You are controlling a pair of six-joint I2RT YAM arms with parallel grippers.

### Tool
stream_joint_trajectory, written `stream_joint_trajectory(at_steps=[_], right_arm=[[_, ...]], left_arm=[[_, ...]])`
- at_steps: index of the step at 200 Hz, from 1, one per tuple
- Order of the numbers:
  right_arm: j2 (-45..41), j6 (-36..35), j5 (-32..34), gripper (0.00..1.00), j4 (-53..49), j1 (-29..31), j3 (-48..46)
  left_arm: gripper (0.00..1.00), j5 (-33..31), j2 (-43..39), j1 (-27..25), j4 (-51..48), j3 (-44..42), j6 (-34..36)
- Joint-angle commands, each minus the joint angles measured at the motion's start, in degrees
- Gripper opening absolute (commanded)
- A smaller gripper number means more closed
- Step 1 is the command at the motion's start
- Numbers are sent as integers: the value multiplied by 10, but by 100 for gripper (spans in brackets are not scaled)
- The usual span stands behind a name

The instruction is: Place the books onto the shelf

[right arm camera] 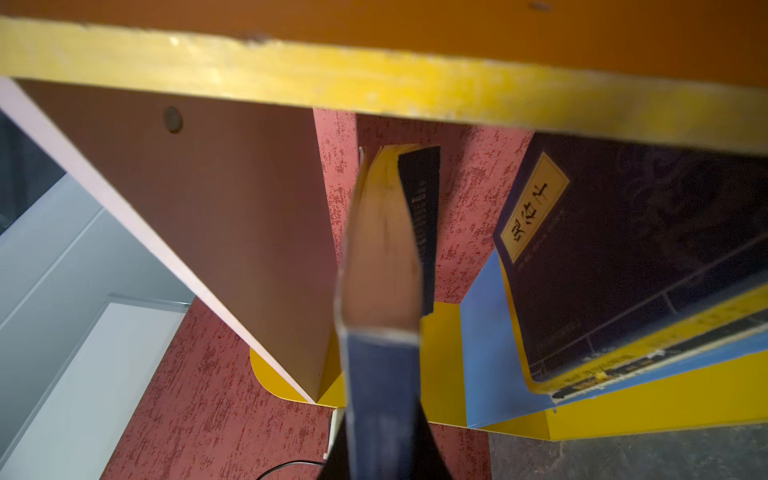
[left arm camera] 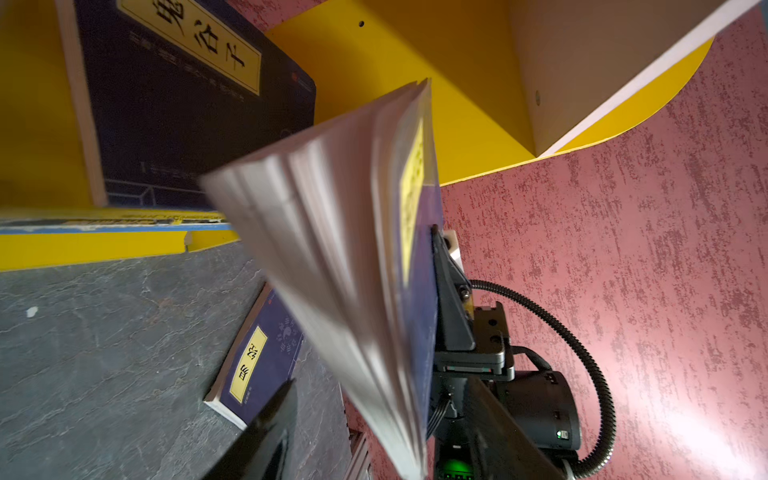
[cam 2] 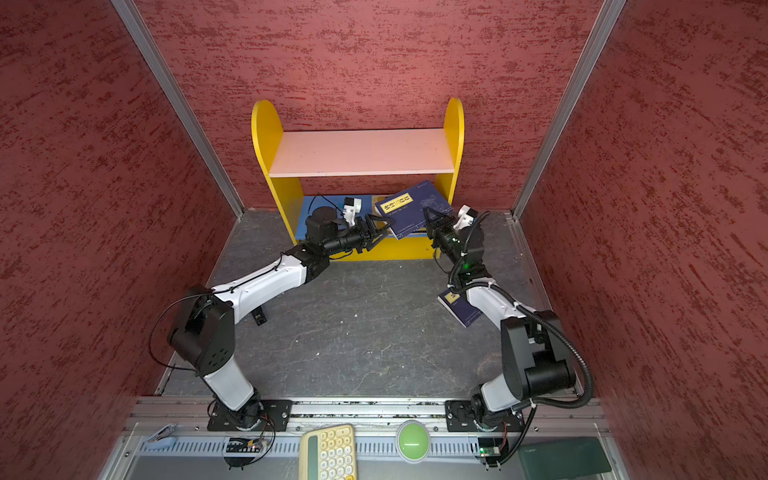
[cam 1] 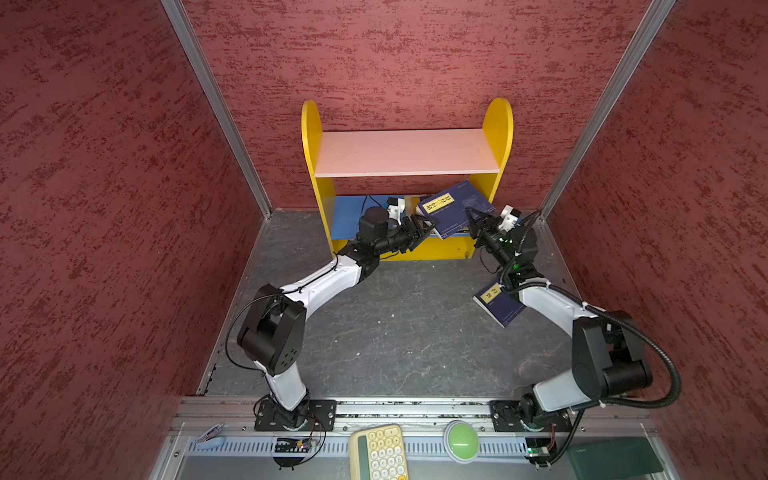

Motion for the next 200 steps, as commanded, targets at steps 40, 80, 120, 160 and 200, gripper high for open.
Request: stream_joint_trajectory(at_steps=[40, 80, 120, 160, 200], right_arm=[[39, 35, 40, 7, 81, 12, 45], [58, 40, 39, 7, 76, 12, 72], [74, 42, 34, 7, 83, 13, 84], [84, 15, -3, 23, 50, 12, 98], [56, -93, -13, 61, -82, 9, 96]], left_arm=[[56, 60, 50, 13, 28, 55, -17], [46, 74, 72, 17, 25, 84, -21], [25, 75, 89, 19, 24, 115, -24], [7, 95, 109, 39, 22, 135, -30], [3, 168, 136, 77, -30, 188, 5]])
